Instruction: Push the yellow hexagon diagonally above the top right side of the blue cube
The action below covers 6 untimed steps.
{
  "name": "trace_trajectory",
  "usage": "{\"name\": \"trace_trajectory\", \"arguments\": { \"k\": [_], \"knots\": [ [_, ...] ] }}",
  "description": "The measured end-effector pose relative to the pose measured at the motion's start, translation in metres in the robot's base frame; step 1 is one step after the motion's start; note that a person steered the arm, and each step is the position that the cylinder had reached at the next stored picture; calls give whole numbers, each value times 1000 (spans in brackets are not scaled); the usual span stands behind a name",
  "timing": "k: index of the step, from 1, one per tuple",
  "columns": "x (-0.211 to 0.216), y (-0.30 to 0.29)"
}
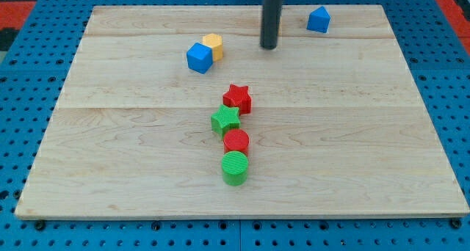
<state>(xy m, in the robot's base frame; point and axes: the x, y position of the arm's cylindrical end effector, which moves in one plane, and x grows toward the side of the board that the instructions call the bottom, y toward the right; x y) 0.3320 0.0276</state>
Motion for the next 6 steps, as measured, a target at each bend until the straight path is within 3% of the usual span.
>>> {"name": "trace_trajectory", "arguments": {
  "k": [1,2,3,4,5,6],
  "knots": [
    [-7,-82],
    [-43,-120],
    [-50,-137],
    [-65,-141],
    [-65,-88],
    [-60,-100]
  ]
}}
